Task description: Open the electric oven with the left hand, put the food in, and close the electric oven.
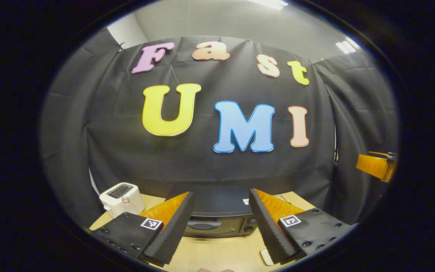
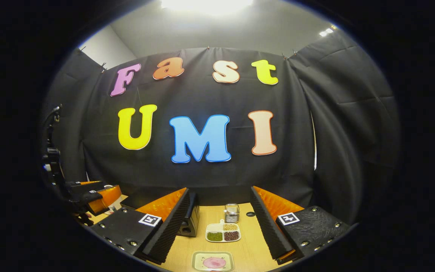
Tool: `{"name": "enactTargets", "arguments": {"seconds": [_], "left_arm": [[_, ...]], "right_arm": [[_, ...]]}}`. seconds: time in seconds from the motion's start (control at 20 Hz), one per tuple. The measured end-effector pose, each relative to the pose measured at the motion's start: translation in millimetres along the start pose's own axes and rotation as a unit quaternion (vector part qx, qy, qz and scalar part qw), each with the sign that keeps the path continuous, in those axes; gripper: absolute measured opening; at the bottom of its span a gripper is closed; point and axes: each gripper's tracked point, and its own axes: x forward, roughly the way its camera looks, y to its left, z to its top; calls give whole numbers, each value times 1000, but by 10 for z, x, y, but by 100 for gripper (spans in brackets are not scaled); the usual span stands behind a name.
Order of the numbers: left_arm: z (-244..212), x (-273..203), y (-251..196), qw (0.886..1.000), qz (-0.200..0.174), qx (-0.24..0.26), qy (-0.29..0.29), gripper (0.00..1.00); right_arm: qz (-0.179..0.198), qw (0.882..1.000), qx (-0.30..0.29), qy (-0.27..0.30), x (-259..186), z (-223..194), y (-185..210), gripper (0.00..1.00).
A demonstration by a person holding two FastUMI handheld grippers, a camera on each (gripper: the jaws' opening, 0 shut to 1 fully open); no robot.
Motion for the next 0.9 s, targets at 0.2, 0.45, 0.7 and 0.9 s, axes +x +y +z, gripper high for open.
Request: {"name": "enactTargets", "arguments": {"seconds": [0.2, 0.45, 0.7, 0.9], "left_arm": [[-468, 466, 168, 999, 6, 1, 51, 100], [-1098, 962, 298, 994, 13, 11, 110, 95], [-1461, 1278, 376, 990, 22, 25, 140, 92], [-1654, 1448, 445, 986, 33, 22, 160, 98]], "right_arm": [[-12, 1000, -8, 17, 65, -147, -58, 96], [-28, 999, -14, 33, 150, -288, -112, 96], [-40, 998, -13, 46, 250, -387, -129, 96], [-47, 998, -14, 49, 296, -417, -118, 96]]}}
